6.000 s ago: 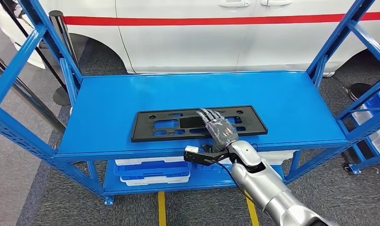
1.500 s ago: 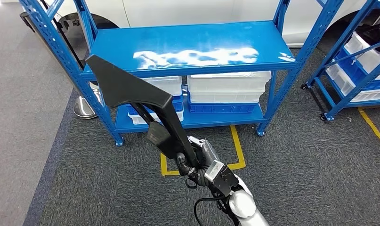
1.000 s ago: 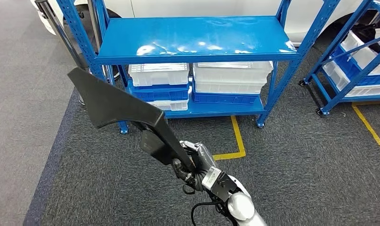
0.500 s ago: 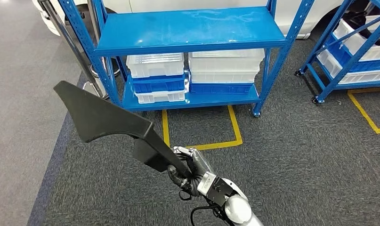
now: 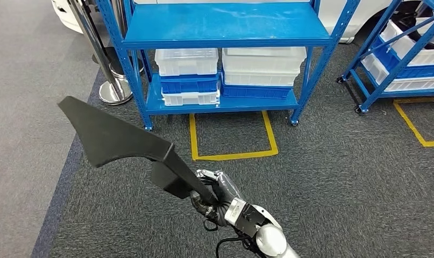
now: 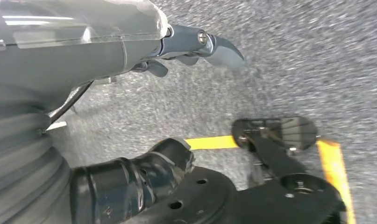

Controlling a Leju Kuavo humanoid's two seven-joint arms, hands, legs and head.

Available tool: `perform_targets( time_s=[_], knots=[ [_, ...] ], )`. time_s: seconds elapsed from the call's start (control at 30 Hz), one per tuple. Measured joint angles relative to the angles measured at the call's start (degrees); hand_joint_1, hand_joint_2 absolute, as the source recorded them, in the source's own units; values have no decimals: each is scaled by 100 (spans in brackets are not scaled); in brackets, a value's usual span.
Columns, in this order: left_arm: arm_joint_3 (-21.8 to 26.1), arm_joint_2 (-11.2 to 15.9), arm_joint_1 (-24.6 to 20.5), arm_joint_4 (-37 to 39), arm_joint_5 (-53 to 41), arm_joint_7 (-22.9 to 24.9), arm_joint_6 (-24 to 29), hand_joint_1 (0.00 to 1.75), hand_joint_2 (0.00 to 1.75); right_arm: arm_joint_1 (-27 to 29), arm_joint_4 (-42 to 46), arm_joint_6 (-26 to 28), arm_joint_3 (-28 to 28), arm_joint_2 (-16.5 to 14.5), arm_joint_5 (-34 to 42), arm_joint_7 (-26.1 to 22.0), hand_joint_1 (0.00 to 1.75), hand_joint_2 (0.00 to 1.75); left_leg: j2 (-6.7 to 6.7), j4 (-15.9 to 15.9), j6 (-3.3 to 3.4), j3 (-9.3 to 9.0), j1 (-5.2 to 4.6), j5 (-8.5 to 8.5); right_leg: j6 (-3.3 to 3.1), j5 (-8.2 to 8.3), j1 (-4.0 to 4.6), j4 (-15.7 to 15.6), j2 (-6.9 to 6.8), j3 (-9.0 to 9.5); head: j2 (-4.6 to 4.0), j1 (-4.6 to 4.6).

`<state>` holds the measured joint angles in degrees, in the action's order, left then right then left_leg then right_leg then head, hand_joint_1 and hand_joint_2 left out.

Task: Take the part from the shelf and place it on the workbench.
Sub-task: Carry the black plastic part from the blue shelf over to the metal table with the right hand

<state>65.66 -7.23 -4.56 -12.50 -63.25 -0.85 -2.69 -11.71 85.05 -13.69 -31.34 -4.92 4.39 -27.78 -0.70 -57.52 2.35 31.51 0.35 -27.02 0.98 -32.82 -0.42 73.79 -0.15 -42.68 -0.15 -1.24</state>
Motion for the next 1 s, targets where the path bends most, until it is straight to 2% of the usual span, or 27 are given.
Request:
perform_targets(
  time_s=[0.03,0.07,0.1,0.13,0.17,0.2,0.23,0.27,0.33,0.37,0.43,0.5,0.53,0.57,0.6,0.67,0.73,0.77,0.83,0.87,0.93,1.0],
  knots=[
    [-1,0,2,0,-1,0,1,0,175,5,-1,2,0,7,1,0,169,175,-1,-5,-2,84,-4,51,4,48,-2,194,0,11,0,1],
    [-1,0,3,0,-1,0,2,0,175,10,-1,4,0,13,2,0,169,175,-1,-10,-9,163,-6,97,-1,215,-3,202,0,109,0,1],
    [-1,0,4,0,-2,0,3,0,175,14,0,6,0,18,3,0,169,175,-1,-16,-21,229,-7,146,-15,409,-2,20,0,302,0,1],
    [-1,0,4,0,-4,0,5,0,175,16,1,8,0,21,5,0,169,175,0,-21,-36,276,-8,187,-40,529,1,-332,1,583,0,1],
    [-1,-1,3,0,-6,0,5,0,175,14,2,9,-1,22,8,0,169,175,2,-24,-57,307,-13,220,-71,534,16,-764,2,896,0,1],
    [-1,-1,3,0,-9,0,6,0,175,10,4,11,-2,22,14,-1,169,175,4,-24,-85,323,-16,251,-99,466,33,-1150,3,1151,0,1],
    [-2,-2,3,0,-17,1,7,0,175,7,5,13,-3,22,26,-1,169,175,4,-21,-118,335,-16,283,-122,379,55,-1429,4,1318,0,2],
    [-2,-2,3,0,-25,1,7,0,175,4,6,14,-5,22,43,-1,169,175,3,-16,-157,350,-15,317,-138,317,75,-1577,5,1384,0,2],
    [-3,-2,1,0,-43,6,8,0,175,8,5,7,-8,22,78,4,169,175,3,-28,-226,392,-7,346,-191,340,60,-1680,7,1373,0,1],
    [-3,-1,2,0,-47,9,9,0,175,8,4,1,-9,22,90,6,169,175,7,-103,-253,438,-3,277,-227,371,46,-1714,8,1362,0,1],
    [-3,0,8,0,-50,15,9,0,175,9,1,-12,-13,22,104,10,169,175,20,-591,-286,638,8,-85,-292,436,37,-1745,7,1328,0,3],
    [-3,0,17,0,-51,17,9,0,175,16,-9,-20,-20,24,112,14,169,175,23,-1338,-307,905,9,-472,-318,463,58,-1729,12,1274,0,5],
    [-4,0,19,0,-52,18,8,0,175,21,-19,-23,-22,26,119,16,169,175,23,-1570,-311,966,10,-535,-321,469,70,-1711,23,1248,0,5],
    [-4,0,19,0,-54,18,8,0,175,24,-31,-26,-24,27,127,20,169,175,25,-1609,-308,940,10,-490,-319,472,80,-1688,39,1226,0,5],
    [-5,0,18,0,-56,18,7,0,175,25,-39,-28,-25,28,137,23,169,175,35,-1430,-293,809,9,-348,-318,472,89,-1663,68,1209,0,5],
    [-7,5,19,0,-65,18,4,0,175,23,-45,-31,-27,29,152,28,169,175,154,-746,-226,403,7,-40,-313,464,99,-1622,136,1183,0,4],
    [-9,15,24,0,-75,18,3,0,175,15,-44,-31,-31,28,163,33,169,175,302,-271,-166,135,4,81,-285,467,100,-1589,211,1151,0,7],
    [-9,20,22,0,-80,18,2,0,175,13,-43,-31,-32,28,167,35,169,175,331,-197,-148,93,0,62,-263,478,95,-1581,252,1130,0,8],
    [-11,18,6,1,-90,19,1,0,175,16,-36,-31,-33,29,170,39,169,175,242,-82,-124,48,18,51,-210,482,98,-1554,302,1089,0,9],
    [-13,17,-2,1,-93,18,0,0,175,16,-31,-31,-33,32,170,39,169,175,194,-24,-101,28,34,43,-179,432,103,-1486,272,1043,0,3],
    [-19,16,0,1,-96,19,0,0,175,17,-27,-31,-33,37,170,39,169,175,98,49,-54,7,55,39,-112,169,91,-1042,149,824,0,-5],
    [-21,17,8,0,-96,20,2,0,175,28,-30,-31,-33,44,170,39,169,175,10,42,-32,12,44,33,-55,-143,42,-299,86,459,0,-8]
  ],
)
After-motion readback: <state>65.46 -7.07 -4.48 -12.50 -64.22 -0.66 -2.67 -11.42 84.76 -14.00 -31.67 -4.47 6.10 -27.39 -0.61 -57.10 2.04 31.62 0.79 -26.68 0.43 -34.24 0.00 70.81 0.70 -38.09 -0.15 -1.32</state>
